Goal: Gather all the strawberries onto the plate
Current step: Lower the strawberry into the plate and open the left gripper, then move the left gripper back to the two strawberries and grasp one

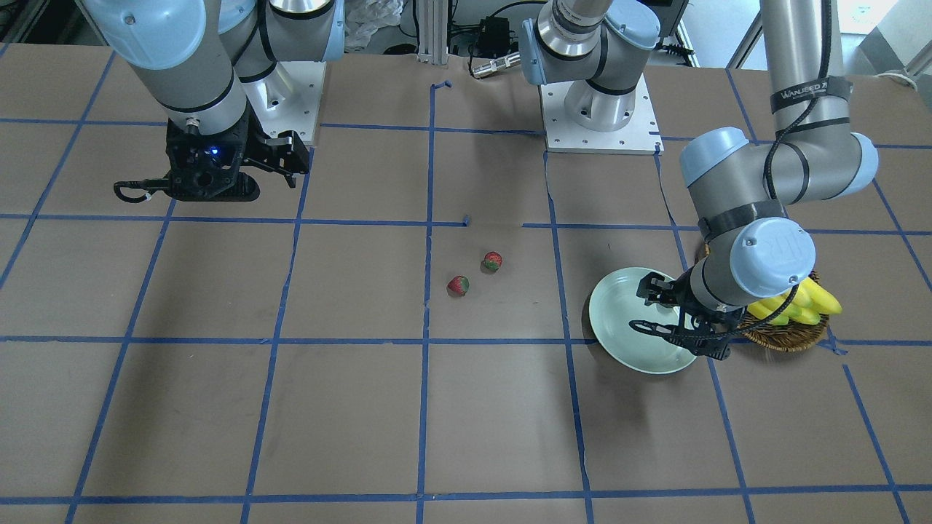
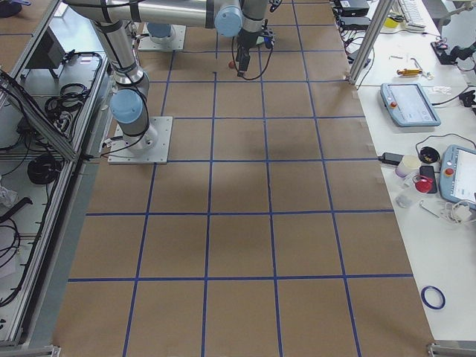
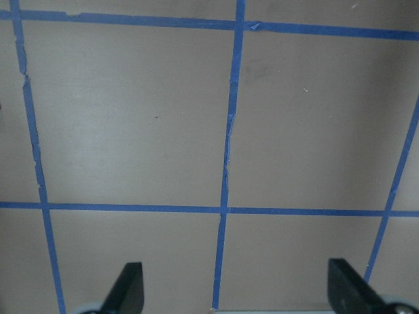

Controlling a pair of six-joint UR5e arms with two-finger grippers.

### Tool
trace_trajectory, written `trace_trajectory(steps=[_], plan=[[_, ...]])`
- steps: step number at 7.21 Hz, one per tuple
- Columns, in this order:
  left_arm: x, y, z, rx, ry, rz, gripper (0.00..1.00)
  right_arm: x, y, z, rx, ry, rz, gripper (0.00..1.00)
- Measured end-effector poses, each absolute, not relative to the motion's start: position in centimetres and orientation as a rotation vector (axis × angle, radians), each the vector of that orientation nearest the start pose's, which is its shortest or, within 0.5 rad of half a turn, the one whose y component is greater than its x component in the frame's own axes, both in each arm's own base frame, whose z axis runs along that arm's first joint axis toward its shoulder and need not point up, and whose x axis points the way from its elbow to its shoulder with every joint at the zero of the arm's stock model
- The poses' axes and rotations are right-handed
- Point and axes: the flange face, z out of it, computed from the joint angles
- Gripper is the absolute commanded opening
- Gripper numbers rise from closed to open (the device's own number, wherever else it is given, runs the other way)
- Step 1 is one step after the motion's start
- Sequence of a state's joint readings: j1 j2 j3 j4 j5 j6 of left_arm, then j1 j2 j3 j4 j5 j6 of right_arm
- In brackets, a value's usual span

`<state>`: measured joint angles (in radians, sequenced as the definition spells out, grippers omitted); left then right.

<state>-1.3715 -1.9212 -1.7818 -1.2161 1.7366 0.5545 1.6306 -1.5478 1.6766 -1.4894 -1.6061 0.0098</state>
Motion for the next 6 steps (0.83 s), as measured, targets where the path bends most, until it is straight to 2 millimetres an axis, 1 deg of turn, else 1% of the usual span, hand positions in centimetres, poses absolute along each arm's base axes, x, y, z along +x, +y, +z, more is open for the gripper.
trace_trajectory(steps=[1,2,4,6], plan=[[-2.4,-56.7,24.4,0.574,2.978,0.358,1.00,15.8,-46.7,41.9,-0.086,3.166,0.332,1.00],[-5.4,-56.4,25.1,0.557,2.968,0.333,1.00,15.8,-46.7,41.9,-0.086,3.166,0.332,1.00],[-12.6,-55.0,25.4,0.512,2.963,0.302,1.00,15.9,-46.7,41.9,-0.085,3.166,0.332,1.00],[-18.5,-53.3,25.1,0.561,3.036,0.295,0.99,15.9,-46.6,41.9,-0.084,3.167,0.332,1.00]])
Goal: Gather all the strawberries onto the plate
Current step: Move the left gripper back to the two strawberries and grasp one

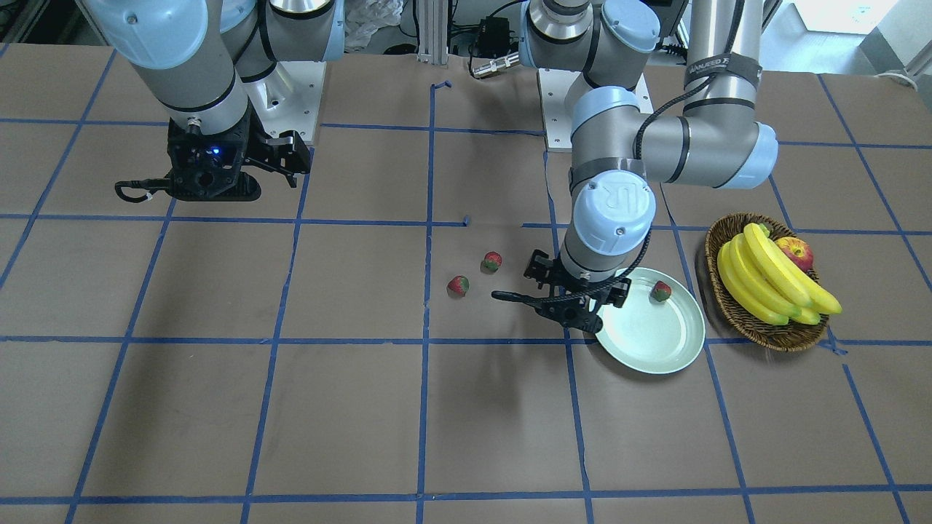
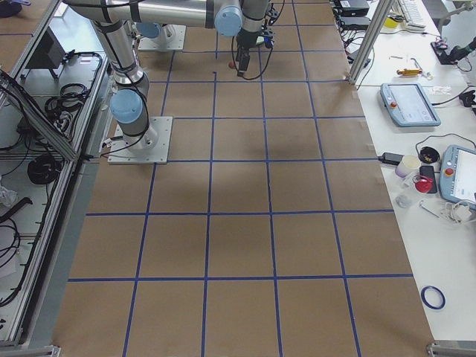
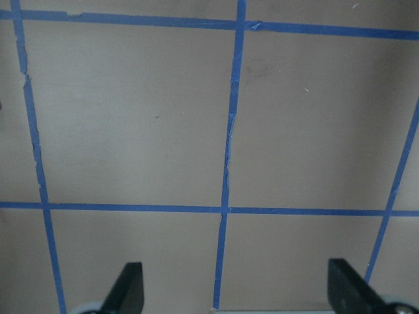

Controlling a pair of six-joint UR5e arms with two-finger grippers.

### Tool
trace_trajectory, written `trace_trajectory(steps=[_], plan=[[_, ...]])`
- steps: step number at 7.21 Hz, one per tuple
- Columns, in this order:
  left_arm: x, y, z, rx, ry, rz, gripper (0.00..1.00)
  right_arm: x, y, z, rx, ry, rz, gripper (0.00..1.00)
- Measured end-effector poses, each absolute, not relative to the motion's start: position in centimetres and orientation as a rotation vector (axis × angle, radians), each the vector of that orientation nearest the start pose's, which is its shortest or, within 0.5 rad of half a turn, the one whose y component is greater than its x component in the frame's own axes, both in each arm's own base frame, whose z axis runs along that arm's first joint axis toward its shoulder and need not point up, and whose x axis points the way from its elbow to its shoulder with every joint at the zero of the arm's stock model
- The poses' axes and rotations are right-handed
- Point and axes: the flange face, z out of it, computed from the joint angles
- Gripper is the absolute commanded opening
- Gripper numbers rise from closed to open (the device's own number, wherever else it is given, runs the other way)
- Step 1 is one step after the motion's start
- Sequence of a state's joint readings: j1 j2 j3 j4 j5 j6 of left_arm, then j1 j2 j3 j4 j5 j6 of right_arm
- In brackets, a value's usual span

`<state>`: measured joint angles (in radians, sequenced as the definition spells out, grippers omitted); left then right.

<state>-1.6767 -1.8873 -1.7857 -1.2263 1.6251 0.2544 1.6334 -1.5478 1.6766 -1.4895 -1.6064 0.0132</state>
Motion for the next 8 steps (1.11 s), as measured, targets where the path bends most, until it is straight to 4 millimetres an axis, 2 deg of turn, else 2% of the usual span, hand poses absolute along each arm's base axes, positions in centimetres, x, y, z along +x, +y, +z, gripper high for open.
trace_trajectory(steps=[2,3,4,6,8], plan=[[-23.4,-51.4,24.3,0.545,3.106,0.326,0.98,15.9,-46.6,41.9,-0.084,3.168,0.332,1.00],[-24.9,-50.3,23.5,0.546,3.109,0.356,0.95,15.9,-46.6,41.9,-0.084,3.168,0.332,1.00],[-25.6,-49.3,22.3,0.549,3.103,0.402,0.95,15.9,-46.6,41.8,-0.084,3.168,0.333,1.00],[-25.8,-47.5,19.7,0.550,3.096,0.492,0.95,16.0,-46.6,41.8,-0.085,3.168,0.336,1.00],[-26.1,-47.0,18.4,0.545,3.128,0.540,0.94,16.0,-46.6,41.7,-0.086,3.169,0.337,1.00]])
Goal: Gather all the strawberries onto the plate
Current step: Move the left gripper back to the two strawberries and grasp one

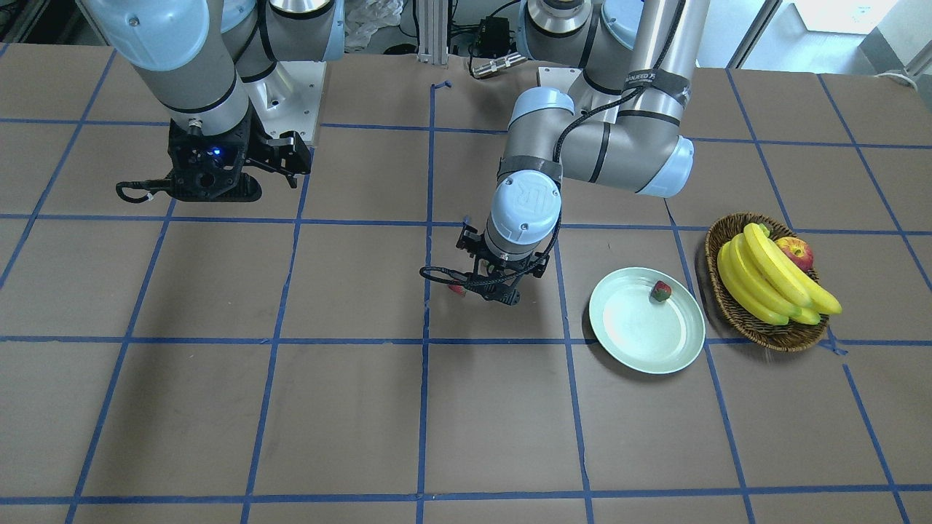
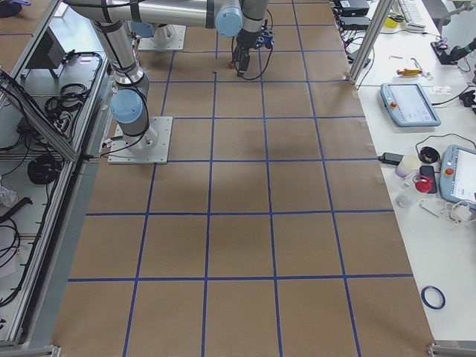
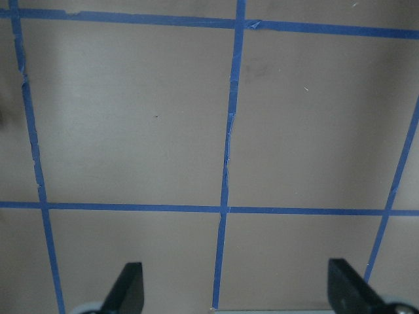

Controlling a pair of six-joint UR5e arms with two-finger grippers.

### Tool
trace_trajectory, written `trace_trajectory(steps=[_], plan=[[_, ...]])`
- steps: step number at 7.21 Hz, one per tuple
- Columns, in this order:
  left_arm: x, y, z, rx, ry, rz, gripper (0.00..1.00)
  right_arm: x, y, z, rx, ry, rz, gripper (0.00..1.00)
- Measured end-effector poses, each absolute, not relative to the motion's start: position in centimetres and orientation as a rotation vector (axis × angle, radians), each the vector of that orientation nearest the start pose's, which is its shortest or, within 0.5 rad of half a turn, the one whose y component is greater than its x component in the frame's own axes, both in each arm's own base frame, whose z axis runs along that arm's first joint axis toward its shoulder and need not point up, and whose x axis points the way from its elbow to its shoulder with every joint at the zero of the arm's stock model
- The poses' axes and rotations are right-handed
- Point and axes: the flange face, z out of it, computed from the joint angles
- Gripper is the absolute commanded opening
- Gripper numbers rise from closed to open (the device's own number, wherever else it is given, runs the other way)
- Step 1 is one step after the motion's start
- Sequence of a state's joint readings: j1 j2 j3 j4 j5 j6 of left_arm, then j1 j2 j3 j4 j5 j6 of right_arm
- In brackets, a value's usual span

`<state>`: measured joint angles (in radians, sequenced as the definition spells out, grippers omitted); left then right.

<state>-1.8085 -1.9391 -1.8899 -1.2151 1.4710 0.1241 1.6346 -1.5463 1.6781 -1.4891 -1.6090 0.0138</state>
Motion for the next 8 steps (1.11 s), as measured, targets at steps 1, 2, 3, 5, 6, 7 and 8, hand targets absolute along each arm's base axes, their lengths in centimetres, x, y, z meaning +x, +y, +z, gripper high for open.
trace_trajectory(steps=[1,2,3,5,6,7,8], plan=[[-26.2,-46.9,17.9,0.541,3.134,0.557,0.91,16.0,-46.6,41.7,-0.087,3.169,0.338,1.00],[-26.2,-46.9,17.6,0.538,3.133,0.569,0.90,16.0,-46.6,41.7,-0.088,3.169,0.338,1.00],[-26.2,-46.8,17.2,0.535,3.132,0.580,0.86,16.0,-46.7,41.6,-0.089,3.168,0.341,1.00],[-26.2,-46.7,16.7,0.534,3.125,0.601,0.64,16.0,-46.8,41.5,-0.089,3.168,0.346,1.00],[-26.1,-46.7,16.5,0.536,3.120,0.610,0.30,16.0,-46.8,41.4,-0.089,3.168,0.348,1.00],[-26.1,-46.7,16.4,0.538,3.116,0.615,0.00,16.0,-46.8,41.3,-0.090,3.168,0.350,1.00],[-26.0,-46.7,16.4,0.541,3.109,0.615,0.00,15.9,-46.9,41.3,-0.092,3.172,0.353,1.00]])
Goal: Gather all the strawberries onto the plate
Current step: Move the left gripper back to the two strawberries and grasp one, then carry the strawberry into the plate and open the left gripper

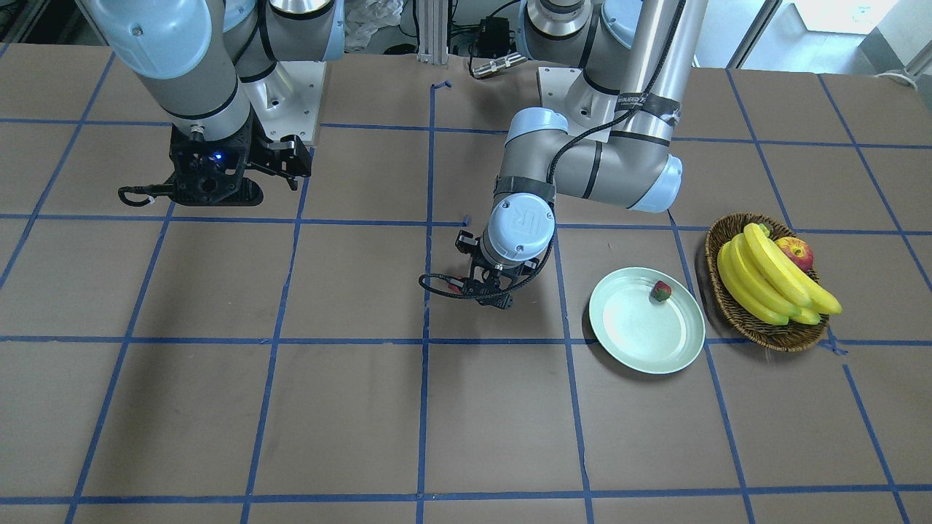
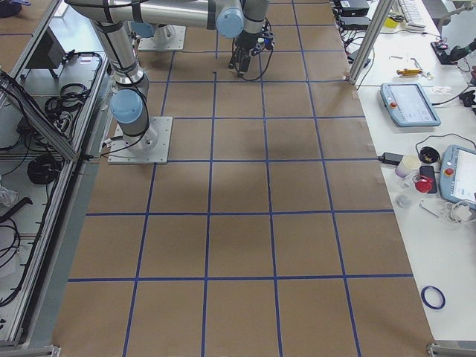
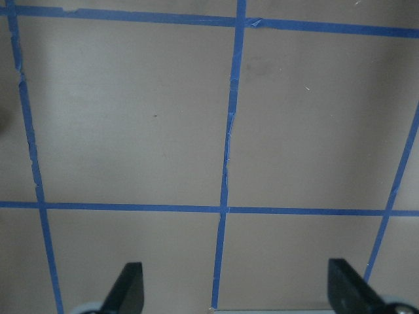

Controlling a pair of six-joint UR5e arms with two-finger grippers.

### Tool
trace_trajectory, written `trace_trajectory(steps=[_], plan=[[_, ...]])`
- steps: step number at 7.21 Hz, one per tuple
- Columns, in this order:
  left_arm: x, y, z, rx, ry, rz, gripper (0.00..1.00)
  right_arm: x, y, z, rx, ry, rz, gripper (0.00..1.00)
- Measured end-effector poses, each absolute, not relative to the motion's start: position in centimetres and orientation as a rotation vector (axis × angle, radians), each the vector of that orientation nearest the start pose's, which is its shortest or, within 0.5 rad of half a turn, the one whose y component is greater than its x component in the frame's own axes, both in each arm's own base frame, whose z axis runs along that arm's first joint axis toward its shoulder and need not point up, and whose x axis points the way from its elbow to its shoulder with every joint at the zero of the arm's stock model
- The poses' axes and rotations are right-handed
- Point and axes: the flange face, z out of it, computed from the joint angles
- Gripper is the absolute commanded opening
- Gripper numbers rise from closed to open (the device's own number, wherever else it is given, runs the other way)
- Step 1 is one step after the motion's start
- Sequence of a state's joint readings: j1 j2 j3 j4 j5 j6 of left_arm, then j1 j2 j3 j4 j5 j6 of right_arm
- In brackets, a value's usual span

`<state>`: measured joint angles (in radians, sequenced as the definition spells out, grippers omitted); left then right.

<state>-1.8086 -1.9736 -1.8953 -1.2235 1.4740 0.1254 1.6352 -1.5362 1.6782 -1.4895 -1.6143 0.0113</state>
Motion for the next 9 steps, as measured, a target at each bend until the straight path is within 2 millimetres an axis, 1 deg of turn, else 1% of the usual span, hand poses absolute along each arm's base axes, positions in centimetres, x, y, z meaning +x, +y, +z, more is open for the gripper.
trace_trajectory(steps=[2,3,4,5,6,7,8,9], plan=[[-25.8,-46.8,16.4,0.548,3.084,0.607,0.00,15.8,-46.9,41.2,-0.101,3.183,0.356,1.00],[-25.7,-47.0,16.7,0.552,3.079,0.591,0.00,15.8,-47.0,41.2,-0.103,3.185,0.357,1.00],[-25.5,-47.7,18.2,0.557,3.069,0.537,0.00,15.8,-47.0,41.2,-0.104,3.187,0.356,1.00],[-24.9,-49.0,20.4,0.555,3.049,0.468,0.00,15.7,-47.0,41.3,-0.104,3.189,0.354,1.00],[-23.7,-50.8,23.0,0.528,3.042,0.410,0.00,15.7,-47.0,41.3,-0.105,3.192,0.352,1.00],[-21.1,-52.9,25.2,0.487,3.052,0.363,0.00,15.7,-47.0,41.4,-0.106,3.193,0.350,1.00],[-17.6,-54.3,26.1,0.471,3.049,0.351,0.00,15.7,-47.0,41.4,-0.105,3.194,0.349,1.00],[-13.8,-55.2,26.2,0.502,3.026,0.364,0.00,15.7,-47.0,41.4,-0.101,3.195,0.348,1.00]])
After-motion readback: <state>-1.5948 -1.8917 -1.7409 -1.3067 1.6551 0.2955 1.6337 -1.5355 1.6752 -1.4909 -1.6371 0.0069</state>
